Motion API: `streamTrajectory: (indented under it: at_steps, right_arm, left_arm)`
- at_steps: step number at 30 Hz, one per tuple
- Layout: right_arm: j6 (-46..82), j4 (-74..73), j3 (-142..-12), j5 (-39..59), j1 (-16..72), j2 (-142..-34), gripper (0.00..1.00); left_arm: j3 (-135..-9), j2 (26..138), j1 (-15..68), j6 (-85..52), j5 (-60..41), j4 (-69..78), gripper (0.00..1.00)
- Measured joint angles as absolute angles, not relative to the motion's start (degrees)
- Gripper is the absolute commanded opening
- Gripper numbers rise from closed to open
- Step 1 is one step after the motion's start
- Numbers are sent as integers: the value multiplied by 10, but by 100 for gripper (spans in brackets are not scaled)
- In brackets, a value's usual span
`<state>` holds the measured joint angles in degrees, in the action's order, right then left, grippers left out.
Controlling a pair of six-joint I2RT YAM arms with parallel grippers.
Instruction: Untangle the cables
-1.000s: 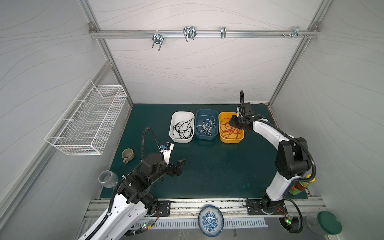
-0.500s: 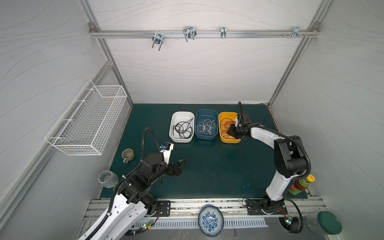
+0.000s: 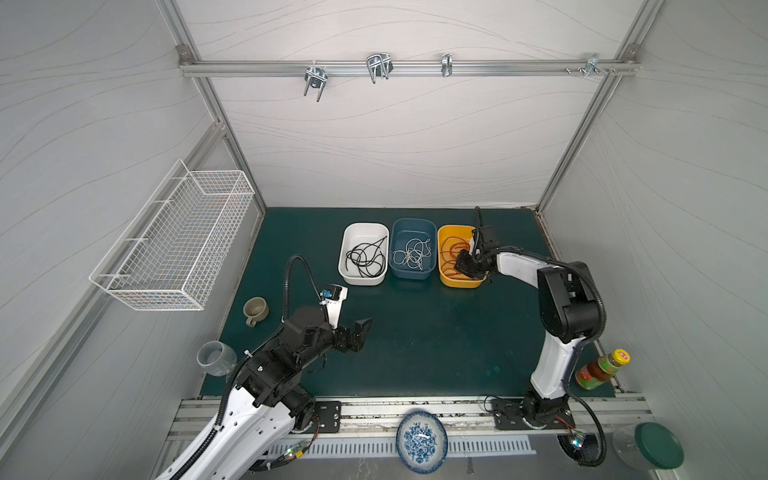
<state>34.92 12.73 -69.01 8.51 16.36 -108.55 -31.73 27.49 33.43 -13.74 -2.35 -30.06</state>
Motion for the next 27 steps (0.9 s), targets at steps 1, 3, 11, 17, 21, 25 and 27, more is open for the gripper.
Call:
streamTrajectory:
  at_steps: [1, 3, 11, 17, 21, 25, 27]
  right_arm:
    - [347, 131, -695, 84, 164, -1085, 23]
    - [342, 145, -708, 82, 164, -1082, 25]
    - [315, 187, -751, 62, 164, -1017, 38]
    - [299, 205, -749, 47, 164, -931, 53]
    - [286, 214, -735, 37, 164, -859, 62]
    - [270, 222, -705, 25, 164, -772, 79]
    - [260, 226, -684, 15, 164, -728, 98]
  left_arm:
    - [-317, 275, 334, -137, -23, -301, 99]
    - [-317, 275, 334, -137, -23, -301, 99]
    - [-317, 277, 334, -138, -20, -301, 99]
    - [-317, 282, 335, -140, -10, -301, 99]
    - [-317, 284, 334, -152, 7, -302, 99]
    - [-321, 294, 334, -170, 38, -306, 99]
    - [-328, 304, 334, -181, 57, -315, 99]
